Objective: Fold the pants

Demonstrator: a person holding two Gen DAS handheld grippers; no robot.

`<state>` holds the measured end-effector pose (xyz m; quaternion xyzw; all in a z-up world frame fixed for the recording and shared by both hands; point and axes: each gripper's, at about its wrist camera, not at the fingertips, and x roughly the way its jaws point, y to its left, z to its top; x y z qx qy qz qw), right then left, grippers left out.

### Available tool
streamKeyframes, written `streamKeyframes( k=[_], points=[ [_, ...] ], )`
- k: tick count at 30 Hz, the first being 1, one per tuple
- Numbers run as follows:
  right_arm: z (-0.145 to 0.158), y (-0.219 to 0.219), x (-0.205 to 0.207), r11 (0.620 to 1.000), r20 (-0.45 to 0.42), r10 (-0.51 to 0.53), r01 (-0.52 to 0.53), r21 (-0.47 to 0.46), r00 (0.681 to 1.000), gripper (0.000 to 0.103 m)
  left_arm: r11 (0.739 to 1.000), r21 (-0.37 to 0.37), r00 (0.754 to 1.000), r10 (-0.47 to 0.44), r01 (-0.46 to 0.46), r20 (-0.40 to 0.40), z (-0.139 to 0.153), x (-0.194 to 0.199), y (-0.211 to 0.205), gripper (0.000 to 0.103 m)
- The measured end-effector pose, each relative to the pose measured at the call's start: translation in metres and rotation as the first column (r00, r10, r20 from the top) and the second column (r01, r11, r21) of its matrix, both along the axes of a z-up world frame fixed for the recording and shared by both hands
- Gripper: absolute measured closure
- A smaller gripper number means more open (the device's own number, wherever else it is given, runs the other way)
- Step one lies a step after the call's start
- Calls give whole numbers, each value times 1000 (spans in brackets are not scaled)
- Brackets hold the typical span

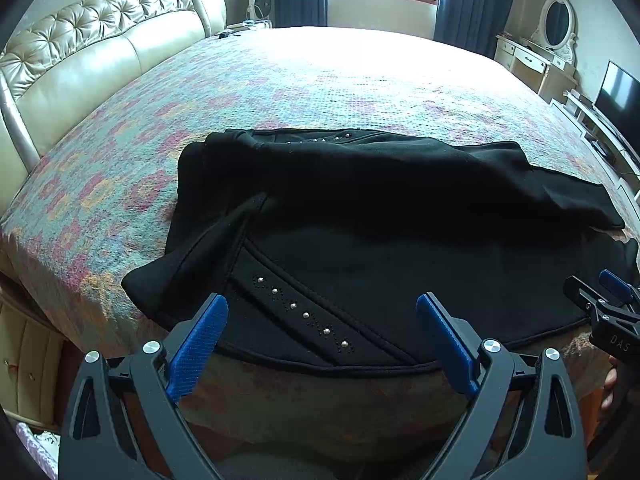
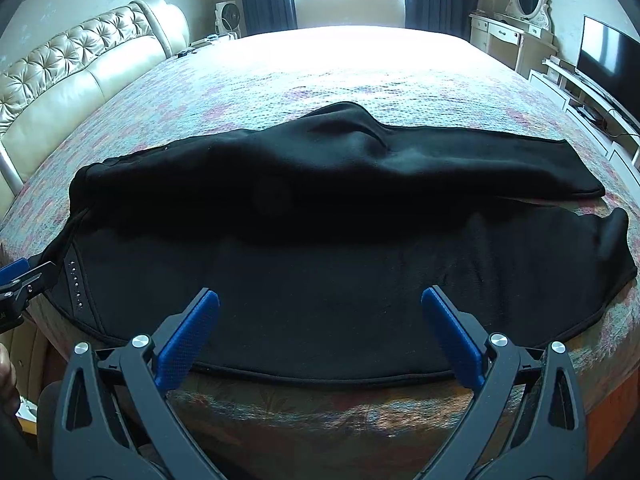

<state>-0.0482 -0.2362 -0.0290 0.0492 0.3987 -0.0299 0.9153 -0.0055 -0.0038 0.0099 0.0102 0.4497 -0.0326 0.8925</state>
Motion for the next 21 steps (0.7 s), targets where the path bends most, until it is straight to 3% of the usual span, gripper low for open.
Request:
streamKeyframes(
  k=[21],
  points=[
    [-2, 3, 1, 1000, -2, 5, -5, -3, 1000, 2, 1000, -3, 1000, 1, -1, 5, 1, 0, 0, 9]
  ],
)
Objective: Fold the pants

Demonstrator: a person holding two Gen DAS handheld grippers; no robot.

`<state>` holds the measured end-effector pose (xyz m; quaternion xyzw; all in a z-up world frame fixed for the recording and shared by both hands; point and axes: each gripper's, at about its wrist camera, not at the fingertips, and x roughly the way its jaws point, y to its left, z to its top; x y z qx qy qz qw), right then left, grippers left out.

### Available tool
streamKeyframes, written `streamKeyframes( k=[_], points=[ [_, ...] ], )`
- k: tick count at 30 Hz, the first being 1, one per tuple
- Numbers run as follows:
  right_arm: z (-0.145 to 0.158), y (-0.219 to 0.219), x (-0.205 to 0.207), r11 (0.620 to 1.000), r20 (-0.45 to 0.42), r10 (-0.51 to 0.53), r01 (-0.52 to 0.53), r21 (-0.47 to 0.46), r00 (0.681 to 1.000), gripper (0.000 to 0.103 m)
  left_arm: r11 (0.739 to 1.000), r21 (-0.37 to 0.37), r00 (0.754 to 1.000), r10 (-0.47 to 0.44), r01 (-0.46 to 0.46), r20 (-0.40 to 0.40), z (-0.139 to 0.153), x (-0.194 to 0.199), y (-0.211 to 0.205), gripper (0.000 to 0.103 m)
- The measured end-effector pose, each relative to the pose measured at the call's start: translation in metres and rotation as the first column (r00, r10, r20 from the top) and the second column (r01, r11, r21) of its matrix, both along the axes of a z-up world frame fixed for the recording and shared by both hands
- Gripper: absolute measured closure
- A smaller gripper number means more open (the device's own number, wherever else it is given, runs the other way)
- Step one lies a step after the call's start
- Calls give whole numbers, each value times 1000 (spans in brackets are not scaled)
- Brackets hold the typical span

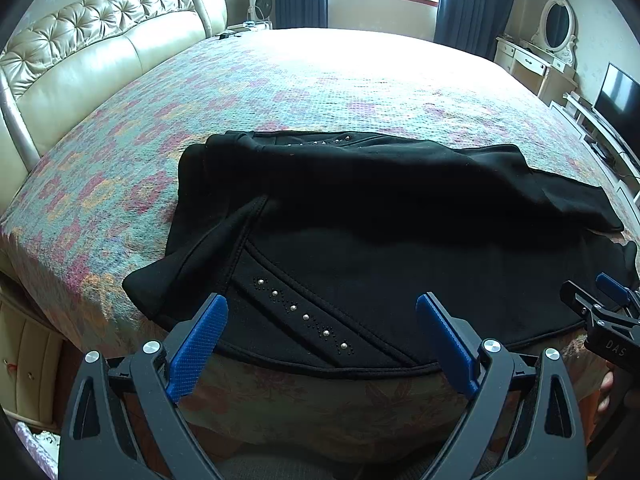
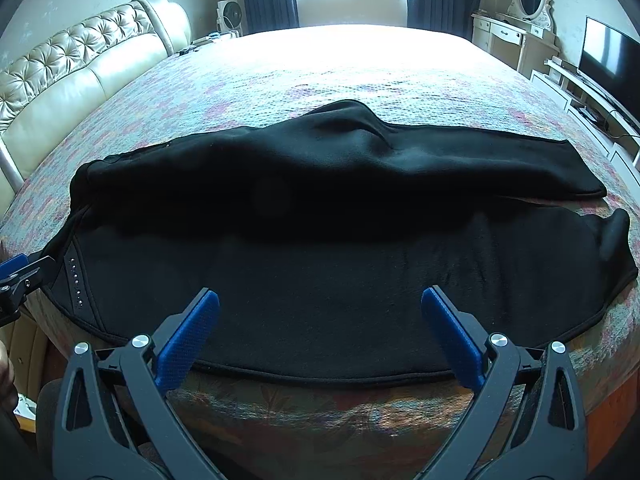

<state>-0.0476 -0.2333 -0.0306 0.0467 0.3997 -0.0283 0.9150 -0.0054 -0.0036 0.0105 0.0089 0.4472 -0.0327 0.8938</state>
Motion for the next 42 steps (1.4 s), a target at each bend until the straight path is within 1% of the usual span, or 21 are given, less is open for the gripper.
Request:
streamKeyframes(
  k=[12, 20, 25, 28, 30, 33, 35, 36, 38, 40, 42],
  points=[
    [-2, 1, 1, 1000, -2, 2, -2, -2, 1000, 2, 1000, -4, 1000, 0, 0, 2, 0, -1, 0, 9],
    [0, 3, -1, 1000, -8, 23, -23, 5, 1000, 2, 1000, -7, 1000, 0, 0, 1, 1, -1, 0, 9],
    [10, -10, 0, 994, -13, 51, -49, 98, 999, 2, 1000, -7, 1000, -6, 6, 2, 2, 0, 0, 9],
    [25, -32, -3, 986, 8, 53, -53, 159, 999, 2, 1000, 13, 1000, -22, 22, 14, 3, -1, -2, 9],
    [36, -58, -7, 977, 29, 46, -50, 205, 999, 2, 999, 23, 999, -40, 39, 19, 3, 0, -2, 9],
    [47, -115, -21, 956, 54, 0, -16, 293, 999, 2, 998, 31, 998, -55, 54, 14, 2, 1, -4, 9],
    [46, -165, -36, 931, 64, -66, 39, 362, 996, 2, 998, 22, 998, -58, 58, -3, 0, 2, -4, 9],
    [42, -196, -45, 903, 70, -112, 72, 424, 991, 2, 998, 15, 998, -59, 59, -11, -2, 3, -3, 9],
    [27, -258, -66, 812, 62, -228, 155, 562, 972, 2, 998, 9, 998, -62, 62, -24, -4, 5, -3, 9],
    [8, -318, -92, 699, 42, -366, 244, 672, 930, 2, 998, 2, 997, -67, 67, -33, -5, 6, -3, 9],
    [-14, -365, -117, 579, 32, -492, 299, 759, 870, 2, 998, -5, 997, -64, 64, -36, -5, 6, -2, 9]
  ],
)
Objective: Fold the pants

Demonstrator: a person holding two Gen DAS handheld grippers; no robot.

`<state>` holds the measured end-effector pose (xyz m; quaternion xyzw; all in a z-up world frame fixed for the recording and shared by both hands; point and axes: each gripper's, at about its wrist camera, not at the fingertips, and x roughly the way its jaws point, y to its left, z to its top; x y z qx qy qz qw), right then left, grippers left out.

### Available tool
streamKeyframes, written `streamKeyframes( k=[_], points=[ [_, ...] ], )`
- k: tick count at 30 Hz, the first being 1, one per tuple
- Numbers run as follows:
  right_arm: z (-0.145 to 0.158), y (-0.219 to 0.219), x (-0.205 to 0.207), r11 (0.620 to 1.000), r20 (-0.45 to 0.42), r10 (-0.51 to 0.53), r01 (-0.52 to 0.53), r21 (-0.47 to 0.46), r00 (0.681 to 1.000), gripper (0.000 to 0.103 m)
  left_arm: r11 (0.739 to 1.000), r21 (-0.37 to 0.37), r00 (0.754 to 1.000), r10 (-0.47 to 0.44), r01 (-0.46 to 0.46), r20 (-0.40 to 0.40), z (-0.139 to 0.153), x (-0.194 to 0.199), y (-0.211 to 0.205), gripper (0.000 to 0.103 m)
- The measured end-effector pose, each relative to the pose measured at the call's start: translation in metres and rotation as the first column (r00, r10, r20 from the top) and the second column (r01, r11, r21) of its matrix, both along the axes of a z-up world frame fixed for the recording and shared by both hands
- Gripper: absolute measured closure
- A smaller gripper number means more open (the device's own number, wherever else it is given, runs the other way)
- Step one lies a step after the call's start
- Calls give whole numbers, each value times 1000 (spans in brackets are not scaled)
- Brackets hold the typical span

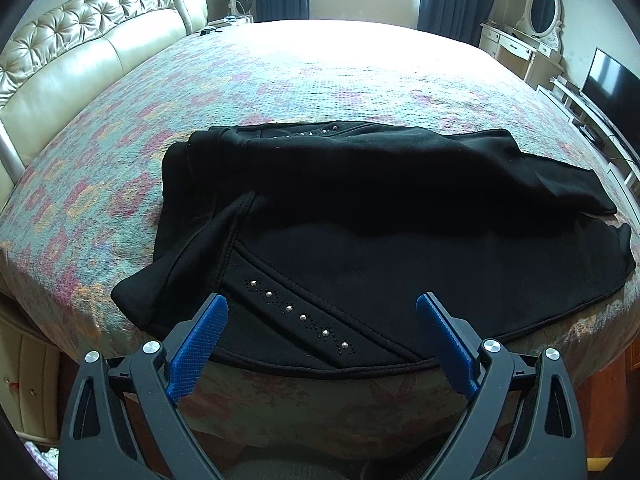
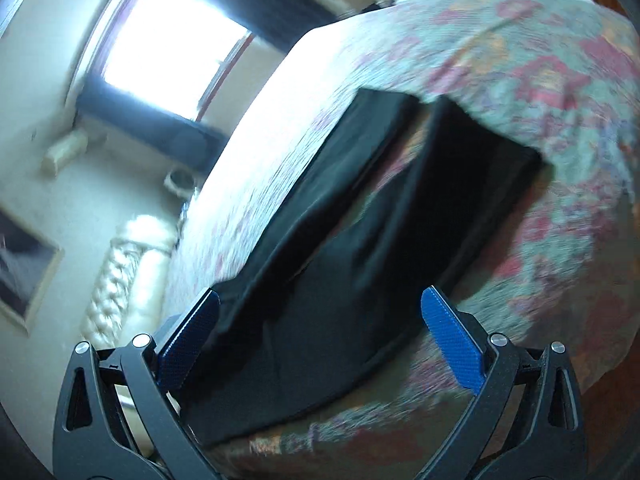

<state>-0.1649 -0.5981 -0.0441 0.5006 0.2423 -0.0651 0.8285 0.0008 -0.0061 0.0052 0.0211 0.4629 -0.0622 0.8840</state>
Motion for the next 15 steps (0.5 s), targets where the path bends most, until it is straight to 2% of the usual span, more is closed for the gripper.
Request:
streamKeyframes(
  k=[2, 3, 4, 11, 13, 14, 15],
  points=[
    [-20, -30, -15, 994, -1, -86, 86, 71, 996, 8, 1000, -1, 1000, 9, -9, -4, -1, 1, 2, 9],
    [-28, -38, -17, 991, -19, -102, 103, 82, 995, 16, 1000, -3, 1000, 14, -14, -8, -2, 3, 3, 9],
    [-34, -44, -17, 991, -35, -107, 110, 82, 994, 19, 1000, -7, 1000, 19, -19, -13, -3, 3, 5, 9],
    [-51, -62, 2, 978, -81, -189, 195, 76, 979, 21, 998, -7, 996, 60, -60, -62, -16, 11, 17, 9],
    [-55, -66, 6, 967, -101, -229, 238, 86, 968, 32, 998, -10, 995, 63, -64, -72, -19, 13, 19, 9],
    [-55, -67, 6, 963, -110, -246, 255, 84, 963, 54, 998, -9, 995, 62, -63, -75, -20, 13, 19, 9],
    [-57, -71, 8, 962, -128, -247, 259, 82, 960, 84, 998, -5, 995, 60, -60, -76, -20, 13, 19, 9]
  ],
)
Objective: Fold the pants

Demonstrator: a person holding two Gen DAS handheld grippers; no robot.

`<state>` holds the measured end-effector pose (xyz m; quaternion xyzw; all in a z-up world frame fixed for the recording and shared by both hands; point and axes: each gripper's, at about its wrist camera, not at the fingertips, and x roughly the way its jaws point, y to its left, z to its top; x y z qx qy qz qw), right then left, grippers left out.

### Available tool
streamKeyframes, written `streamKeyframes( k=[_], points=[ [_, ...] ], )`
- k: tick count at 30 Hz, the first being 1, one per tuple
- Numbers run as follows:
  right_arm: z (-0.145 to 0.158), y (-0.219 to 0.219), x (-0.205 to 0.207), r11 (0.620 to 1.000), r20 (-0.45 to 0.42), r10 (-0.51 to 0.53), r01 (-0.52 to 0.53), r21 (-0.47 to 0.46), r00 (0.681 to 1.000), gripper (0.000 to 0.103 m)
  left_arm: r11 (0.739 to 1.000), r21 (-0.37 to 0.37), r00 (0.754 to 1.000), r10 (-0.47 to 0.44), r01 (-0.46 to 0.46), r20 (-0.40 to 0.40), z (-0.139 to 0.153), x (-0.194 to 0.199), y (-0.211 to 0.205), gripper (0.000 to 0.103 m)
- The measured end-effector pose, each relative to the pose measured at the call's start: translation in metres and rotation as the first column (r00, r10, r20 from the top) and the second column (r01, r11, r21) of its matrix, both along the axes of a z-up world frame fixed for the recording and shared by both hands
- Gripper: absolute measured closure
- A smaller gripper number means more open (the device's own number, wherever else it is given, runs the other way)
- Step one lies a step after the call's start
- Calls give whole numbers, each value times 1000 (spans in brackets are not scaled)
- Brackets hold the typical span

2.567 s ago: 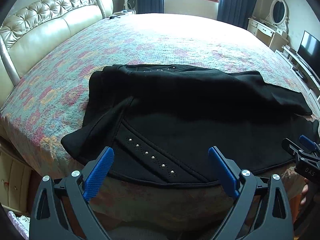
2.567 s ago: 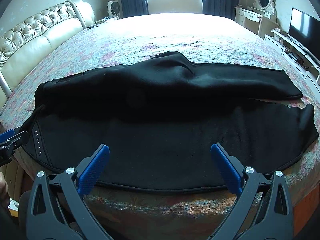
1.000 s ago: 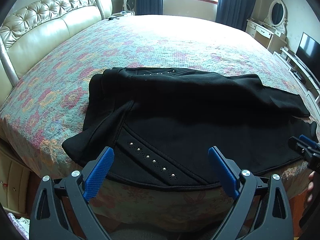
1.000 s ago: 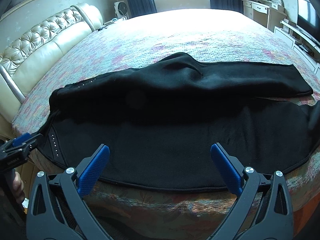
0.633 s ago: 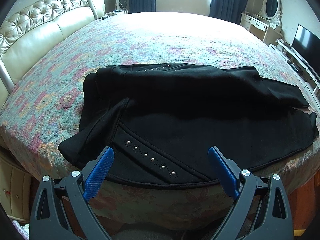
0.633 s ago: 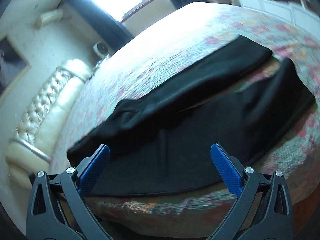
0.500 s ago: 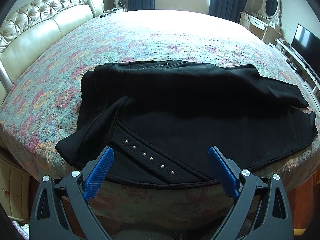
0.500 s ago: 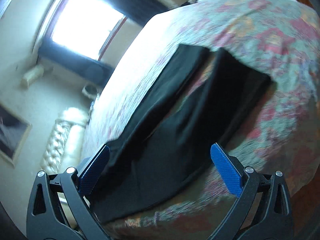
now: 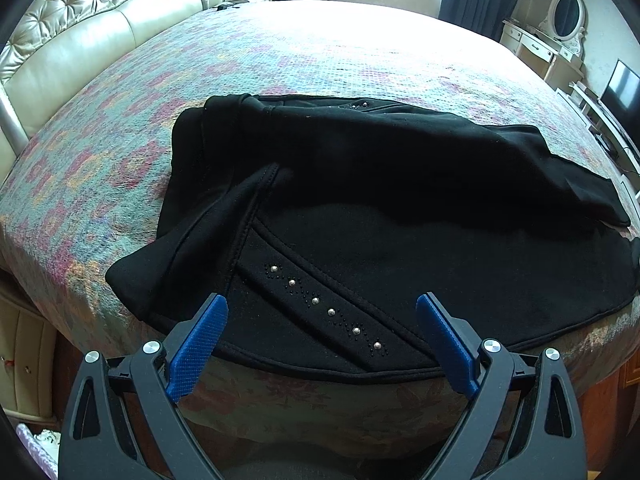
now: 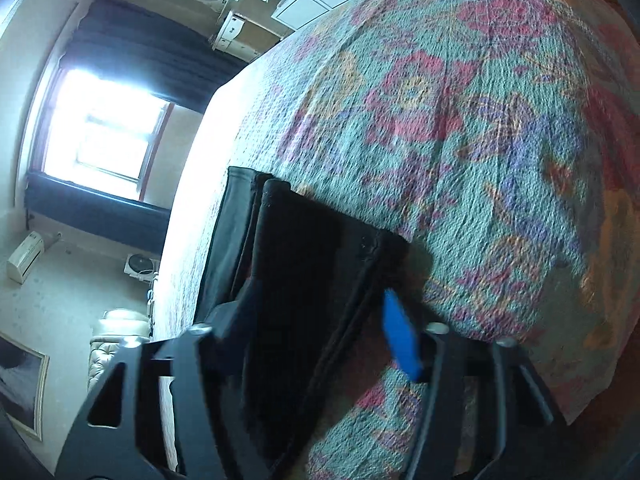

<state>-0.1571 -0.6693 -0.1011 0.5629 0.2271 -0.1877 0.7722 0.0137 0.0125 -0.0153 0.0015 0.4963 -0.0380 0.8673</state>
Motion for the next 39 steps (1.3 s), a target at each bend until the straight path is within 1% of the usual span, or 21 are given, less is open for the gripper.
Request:
streamKeyframes(
  k=[1, 2, 3, 5, 7, 8, 11, 13, 16, 17, 18, 20, 22, 24, 27, 29, 31, 33, 36, 38, 39],
  points=[
    [-3, -2, 2, 1000, -27, 7, -7, 12, 1000, 96, 1000, 5, 1000, -4, 4, 1, -1, 0, -1, 9],
    [-6, -2, 6, 1000, -41, 8, -7, 21, 999, 96, 1000, 9, 1000, -7, 7, 1, -1, -1, -2, 9],
    [-7, -3, 2, 1000, -28, 5, -4, 20, 1000, 96, 1000, 11, 1000, -10, 10, 2, -1, -1, -2, 9],
    [0, -5, -8, 999, -40, -17, 15, -34, 999, 97, 1000, 12, 1000, -13, 12, 3, -1, -1, -2, 9],
    [4, -7, -19, 996, -74, -40, 33, -87, 996, 97, 1000, 9, 1000, -11, 11, 6, -1, -1, -1, 9],
    [0, -10, -22, 996, -86, -42, 35, -81, 995, 97, 1000, 3, 1000, -12, 12, 6, -1, -1, -1, 9],
    [-14, -14, -31, 998, -39, -64, 64, -8, 997, 97, 1000, -9, 1000, -21, 21, 0, -1, 1, -1, 9],
    [-16, -12, -35, 997, -29, -83, 83, 0, 996, 95, 999, -23, 1000, -24, 24, -4, 1, 1, 2, 9],
    [-9, -8, -46, 992, -35, -127, 127, -5, 991, 76, 995, -97, 999, -23, 21, -26, 7, 3, 14, 9],
    [-4, -6, -50, 989, -39, -148, 148, -8, 988, 63, 991, -135, 999, -19, 13, -41, 9, 6, 20, 9],
    [3, -3, -54, 985, -58, -173, 172, -30, 983, 50, 986, -167, 998, -10, 0, -55, 11, 8, 27, 9],
    [22, 8, -51, 975, -108, -197, 184, -123, 974, 39, 972, -233, 996, 9, -29, -84, 16, 15, 44, 9],
    [42, 23, -36, 970, -117, -150, 123, -211, 982, 37, 963, -264, 993, 30, -59, -111, 20, 26, 59, 9],
    [58, 43, -15, 964, -115, -74, 41, -264, 991, 34, 954, -293, 993, 26, -58, -112, 26, 40, 77, 9],
    [75, 86, 23, 946, -102, 73, -101, -307, 992, 28, 964, -253, 997, 72, -80, -40, 40, 58, 108, 9],
    [83, 120, 54, 918, -104, 182, -207, -338, 978, 28, 966, -244, 996, 82, -86, -29, 42, 77, 128, 9],
    [90, 159, 86, 873, -119, 292, -315, -371, 949, 28, 950, -292, 993, 90, -110, -79, 33, 103, 152, 9],
    [97, 200, 116, 808, -136, 407, -426, -406, 903, 28, 917, -372, 984, 88, -141, -157, 16, 131, 174, 9],
    [106, 257, 154, 697, -174, 540, -554, -455, 823, 28, 863, -477, 964, 39, -165, -263, -15, 171, 192, 9],
    [110, 288, 174, 625, -203, 604, -616, -479, 771, 28, 831, -529, 953, 3, -171, -302, -31, 194, 197, 9],
    [113, 303, 179, 593, -218, 623, -635, -495, 752, 27, 823, -543, 950, -11, -169, -312, -37, 205, 198, 9]
  ],
)
